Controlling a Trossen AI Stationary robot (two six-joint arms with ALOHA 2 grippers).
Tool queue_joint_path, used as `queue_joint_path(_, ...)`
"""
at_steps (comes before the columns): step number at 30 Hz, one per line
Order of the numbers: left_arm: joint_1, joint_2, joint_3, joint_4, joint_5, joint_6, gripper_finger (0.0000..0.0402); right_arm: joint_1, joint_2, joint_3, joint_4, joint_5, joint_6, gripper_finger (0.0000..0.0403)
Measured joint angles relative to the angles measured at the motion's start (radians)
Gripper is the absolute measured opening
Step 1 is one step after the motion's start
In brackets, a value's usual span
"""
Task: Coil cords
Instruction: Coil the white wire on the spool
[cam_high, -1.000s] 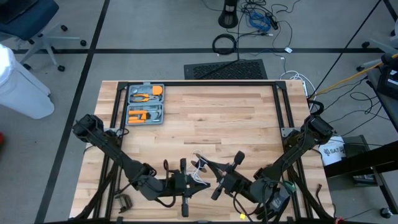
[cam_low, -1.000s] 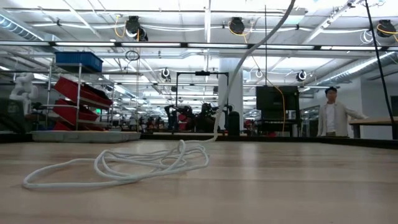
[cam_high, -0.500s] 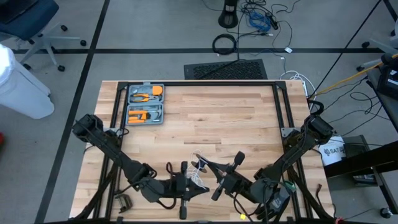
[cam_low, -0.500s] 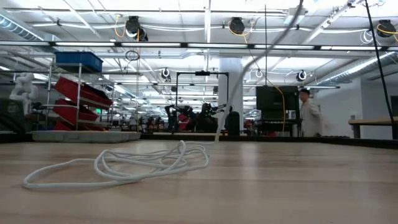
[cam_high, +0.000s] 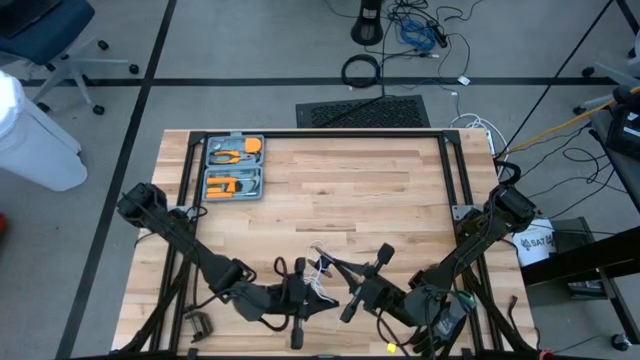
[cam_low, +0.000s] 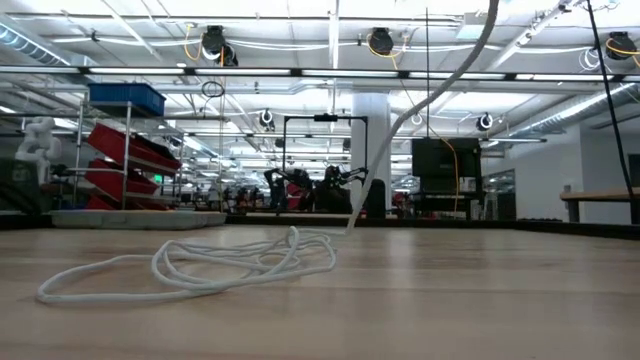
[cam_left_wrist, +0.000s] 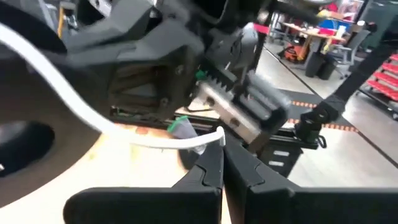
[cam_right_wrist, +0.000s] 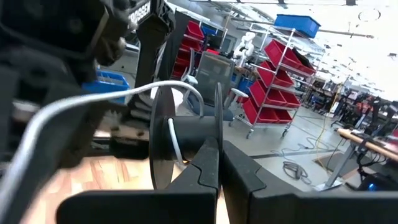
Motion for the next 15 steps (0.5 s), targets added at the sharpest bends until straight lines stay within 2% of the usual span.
queue_joint_path(8, 0.016, 0.006, 0.000, -0.003, -0.003, 0.001, 0.0004, -0.001, 0.000, 0.000, 0.029, -0.008, 0.007, 0.0000)
queue_joint_path(11, 0.016, 0.006, 0.000, 0.001, -0.006, 0.004, 0.0027, -0.002, 0.000, 0.000, 0.043, -0.008, 0.006, 0.0000)
queue_joint_path(15, 0.010, 0.006, 0.000, 0.027, -0.007, 0.002, 0.0076, -0.001, 0.000, 0.000, 0.049, -0.013, 0.006, 0.0000)
